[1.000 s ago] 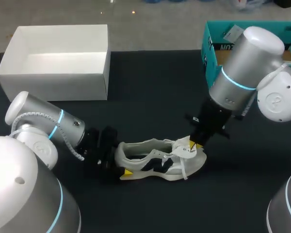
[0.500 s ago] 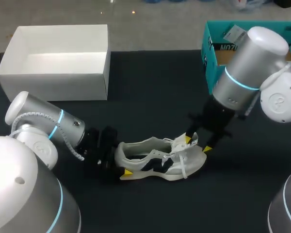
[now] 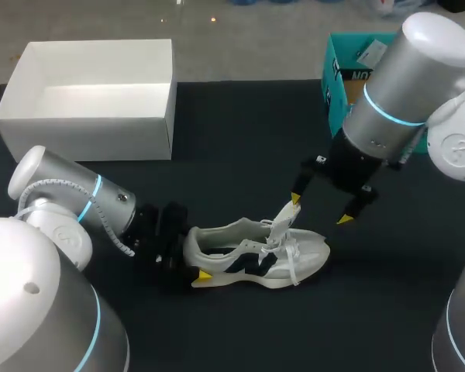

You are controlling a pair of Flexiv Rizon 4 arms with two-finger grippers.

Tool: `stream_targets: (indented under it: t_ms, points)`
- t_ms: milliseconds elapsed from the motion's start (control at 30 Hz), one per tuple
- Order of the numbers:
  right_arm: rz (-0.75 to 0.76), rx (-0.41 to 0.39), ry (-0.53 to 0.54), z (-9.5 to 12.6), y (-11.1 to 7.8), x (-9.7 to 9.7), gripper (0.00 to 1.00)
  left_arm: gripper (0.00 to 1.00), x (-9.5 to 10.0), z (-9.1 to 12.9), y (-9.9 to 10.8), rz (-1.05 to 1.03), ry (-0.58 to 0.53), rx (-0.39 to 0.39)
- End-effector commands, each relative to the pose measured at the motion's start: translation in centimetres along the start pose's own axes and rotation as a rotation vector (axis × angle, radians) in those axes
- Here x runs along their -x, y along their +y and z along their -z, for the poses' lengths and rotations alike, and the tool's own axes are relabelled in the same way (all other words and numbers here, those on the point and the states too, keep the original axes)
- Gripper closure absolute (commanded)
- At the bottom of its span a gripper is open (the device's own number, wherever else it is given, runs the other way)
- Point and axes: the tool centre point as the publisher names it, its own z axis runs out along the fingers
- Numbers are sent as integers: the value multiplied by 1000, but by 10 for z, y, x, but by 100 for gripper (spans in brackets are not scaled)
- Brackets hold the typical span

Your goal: Take the shoe out of the shoebox, open the shoe tongue, remove and reinsert the insole, then place the shoe into the shoebox

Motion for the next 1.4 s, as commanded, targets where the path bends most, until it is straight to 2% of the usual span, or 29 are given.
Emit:
stream_targets:
  t_ms: [33,133,233,333,367,800,833,967,1000,1033,1067,1100,1133,1300,1400]
  points:
    - [225,153,-8,23,-15,-11,0,100,-3,-5,2,2,1,7]
    - [509,163,32,32,-22,-21,0,100,-3,-5,2,2,1,7]
    - [781,136,43,36,-29,-23,0,100,-3,-5,2,2,1,7]
    - [995,152,-26,36,-41,-14,0,100,-3,-5,2,2,1,7]
    - [978,180,-84,35,-43,-11,0,100,-3,-5,2,2,1,7]
    - [978,180,-84,35,-43,-11,0,100,-3,-5,2,2,1,7]
    - [1045,191,-124,37,-44,-17,0,100,-3,-5,2,2,1,7]
    - [1289,224,-157,46,-46,-43,0,100,-3,-5,2,2,1,7]
    - [1339,234,-148,47,-47,-48,33,100,-3,-5,2,2,1,7]
    - [1392,232,-138,49,-47,-54,54,100,-3,-5,2,2,1,7]
    - [1430,225,-142,49,-47,-59,63,100,-3,-5,2,2,1,7]
    - [1468,219,-156,49,-48,-64,87,100,-3,-5,2,2,1,7]
    - [1516,203,-154,48,-49,-69,100,100,-3,-5,2,2,1,7]
    - [1652,128,-131,41,-55,-83,100,100,-3,-5,2,2,1,7]
    - [1652,128,-131,41,-55,-83,100,100,-3,-5,2,2,1,7]
